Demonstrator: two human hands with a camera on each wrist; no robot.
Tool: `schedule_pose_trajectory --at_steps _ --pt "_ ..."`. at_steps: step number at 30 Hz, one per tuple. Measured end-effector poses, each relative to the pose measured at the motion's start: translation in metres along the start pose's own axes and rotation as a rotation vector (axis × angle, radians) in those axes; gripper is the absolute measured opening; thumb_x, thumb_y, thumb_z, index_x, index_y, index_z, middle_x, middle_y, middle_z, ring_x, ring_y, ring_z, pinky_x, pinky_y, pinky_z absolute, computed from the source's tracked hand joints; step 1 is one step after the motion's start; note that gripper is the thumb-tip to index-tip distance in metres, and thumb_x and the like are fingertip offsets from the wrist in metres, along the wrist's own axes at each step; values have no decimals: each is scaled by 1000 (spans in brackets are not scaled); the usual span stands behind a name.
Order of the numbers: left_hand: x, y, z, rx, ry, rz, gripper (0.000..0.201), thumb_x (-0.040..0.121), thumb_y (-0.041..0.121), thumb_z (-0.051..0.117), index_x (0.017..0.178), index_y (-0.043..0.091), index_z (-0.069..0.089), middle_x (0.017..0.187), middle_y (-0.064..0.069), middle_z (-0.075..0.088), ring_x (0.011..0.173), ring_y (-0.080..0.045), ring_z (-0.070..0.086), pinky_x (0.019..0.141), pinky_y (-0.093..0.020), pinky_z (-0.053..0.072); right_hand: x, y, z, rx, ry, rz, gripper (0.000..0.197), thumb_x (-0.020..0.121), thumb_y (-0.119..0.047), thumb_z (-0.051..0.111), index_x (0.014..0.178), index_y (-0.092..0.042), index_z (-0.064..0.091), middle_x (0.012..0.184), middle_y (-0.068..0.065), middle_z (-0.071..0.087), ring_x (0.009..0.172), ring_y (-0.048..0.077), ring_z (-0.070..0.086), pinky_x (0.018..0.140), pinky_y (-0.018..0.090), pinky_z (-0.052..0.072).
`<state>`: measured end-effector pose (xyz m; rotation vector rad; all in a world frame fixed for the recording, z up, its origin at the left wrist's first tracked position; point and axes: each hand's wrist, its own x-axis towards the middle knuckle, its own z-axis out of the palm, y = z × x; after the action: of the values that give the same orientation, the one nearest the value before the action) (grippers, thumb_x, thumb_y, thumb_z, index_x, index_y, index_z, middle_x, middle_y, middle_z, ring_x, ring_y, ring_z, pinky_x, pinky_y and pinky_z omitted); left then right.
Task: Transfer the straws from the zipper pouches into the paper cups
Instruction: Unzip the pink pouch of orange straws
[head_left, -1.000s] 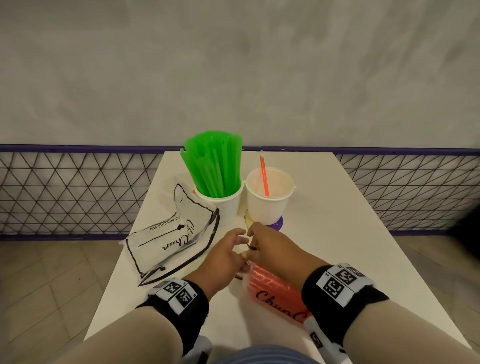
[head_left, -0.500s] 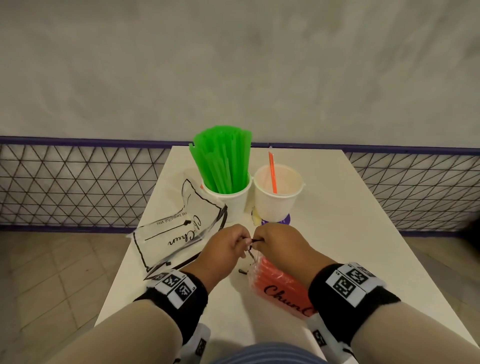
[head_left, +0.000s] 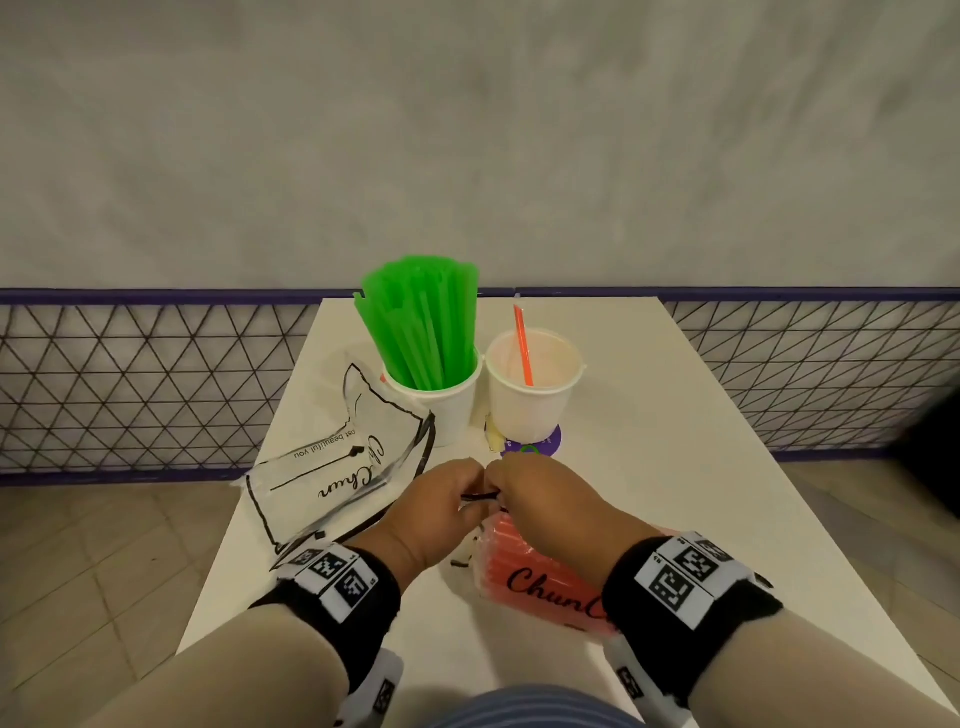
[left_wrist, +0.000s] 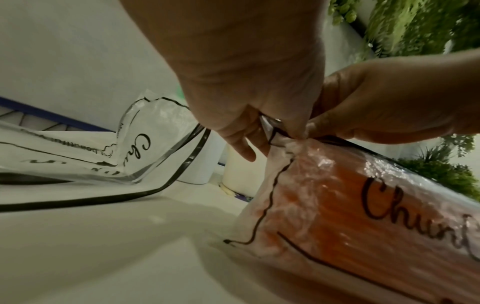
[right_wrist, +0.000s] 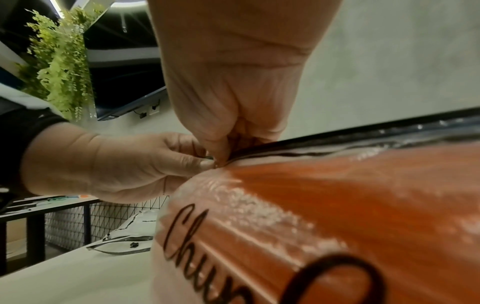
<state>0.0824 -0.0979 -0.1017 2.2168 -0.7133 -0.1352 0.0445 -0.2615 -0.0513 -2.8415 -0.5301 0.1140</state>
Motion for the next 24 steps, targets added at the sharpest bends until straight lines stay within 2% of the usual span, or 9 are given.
schedule_pose_trajectory --at_steps 3,5,10,14,16,17,20,22,24 --pt "-2 1 -3 18 20 -66 18 89 23 66 76 22 54 83 4 63 79 -11 60 71 -32 48 1 3 2 36 51 45 3 91 -15 57 89 -15 59 74 -4 49 71 19 51 56 25 36" --pt "-7 -2 -5 10 30 -75 15 91 17 62 78 24 57 81 7 61 78 -8 58 70 -28 46 -3 7 2 5 20 60 13 95 -23 55 99 -14 63 84 1 55 78 22 55 62 33 43" --pt "-16 2 -12 74 -11 -52 13 96 21 54 87 15 62 83 4 61 81 -11 57 76 -32 48 -11 7 -4 -21 3 18 16 96 -21 52 90 -12 63 88 2 56 81 22 54 69 40 48" --pt "-19 4 -29 61 -133 -91 16 80 28 60 68 18 57 75 2 57 73 -12 55 74 -38 48 -12 12 -1 -52 76 8 24 92 -32 60 80 -11 59 81 0 52 75 19 49 64 36 43" --pt "-18 9 -35 30 -229 -139 14 71 30 60 63 21 53 77 1 59 72 -10 54 76 -37 48 -13 12 7 -85 77 -52 18 89 -23 64 77 -11 58 79 2 51 73 21 50 60 37 41" --pt "-17 12 -36 -16 -262 -167 13 73 29 61 67 19 58 80 0 62 74 -9 54 77 -35 48 -15 11 11 -128 84 -86 12 83 -15 69 77 -14 58 76 0 50 70 21 49 57 35 40" --pt "-12 16 -32 -248 -260 -253 10 90 20 61 90 14 68 86 2 66 82 -9 58 83 -30 49 -25 9 23 -135 140 -171 37 57 3 75 81 -21 61 74 -4 51 64 18 49 51 29 40" --pt "-10 15 -26 -220 -299 -212 17 93 15 60 101 27 69 88 8 64 83 -5 58 86 -25 47 -34 8 29 -131 224 -250 34 60 -1 75 84 -21 64 76 -4 55 66 18 50 55 29 43" --pt "-8 17 -21 -132 -350 -161 25 92 21 65 103 43 64 97 15 61 89 4 56 88 -17 42 -42 7 33 -144 315 -332 21 73 -7 67 88 -22 65 81 -5 58 71 16 50 65 27 41"
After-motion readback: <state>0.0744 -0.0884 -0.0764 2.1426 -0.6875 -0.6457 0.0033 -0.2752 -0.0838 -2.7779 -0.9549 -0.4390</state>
